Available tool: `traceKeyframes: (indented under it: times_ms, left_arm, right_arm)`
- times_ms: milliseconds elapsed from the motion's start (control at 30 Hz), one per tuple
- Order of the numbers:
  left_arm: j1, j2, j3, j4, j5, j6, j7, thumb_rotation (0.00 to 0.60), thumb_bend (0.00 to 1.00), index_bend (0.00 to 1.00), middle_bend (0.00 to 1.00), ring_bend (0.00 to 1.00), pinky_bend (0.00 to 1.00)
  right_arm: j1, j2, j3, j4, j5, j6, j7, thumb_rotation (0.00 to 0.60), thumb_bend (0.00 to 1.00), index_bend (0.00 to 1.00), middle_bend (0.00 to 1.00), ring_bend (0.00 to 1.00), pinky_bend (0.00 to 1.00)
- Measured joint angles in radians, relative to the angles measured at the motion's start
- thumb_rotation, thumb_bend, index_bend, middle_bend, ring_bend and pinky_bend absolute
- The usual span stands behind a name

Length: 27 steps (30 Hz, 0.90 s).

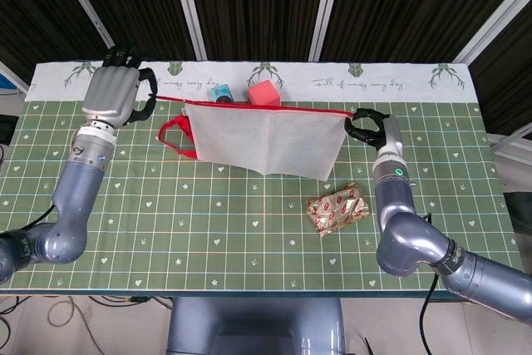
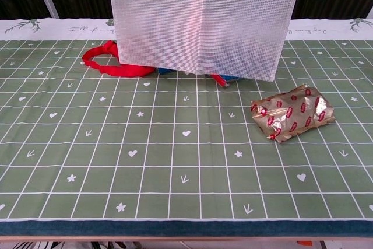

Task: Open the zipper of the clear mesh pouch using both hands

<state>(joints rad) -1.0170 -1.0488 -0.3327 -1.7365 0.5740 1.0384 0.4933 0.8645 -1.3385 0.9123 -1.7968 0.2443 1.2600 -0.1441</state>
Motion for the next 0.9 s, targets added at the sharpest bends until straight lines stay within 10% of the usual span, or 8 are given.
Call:
traceKeyframes:
  times_ms: [167, 400, 900]
  left_arm:
    - [0.003, 0.003, -0.001, -0.001, -0.004, 0.004, -0.003, 0.6, 0.42, 0.63, 0.17, 0.0, 0.02]
    - [0.003, 0.005, 0.001, -0.013, -0.023, -0.011, -0.002, 0.6, 0.11, 0.28, 0.08, 0.0, 0.0]
    - [0.031, 0.011, 0.008, -0.087, 0.027, 0.006, -0.045, 0.6, 0.1, 0.19, 0.08, 0.0, 0.0]
  right_arm:
    - [-0.002, 0.002, -0.001, 0.003, 0.004, -0.004, 0.002, 0.6, 0.56, 0.66, 0.21, 0.02, 0.21]
    - [-0.006, 0.008, -0.032, -0.011, -0.017, -0.032, -0.025, 0.6, 0.25, 0.01, 0.0, 0.0, 0.21]
    - [-0.03, 0.068, -0.1, -0.08, -0.081, -0.063, -0.072, 0.6, 0.19, 0.0, 0.0, 0.0, 0.21]
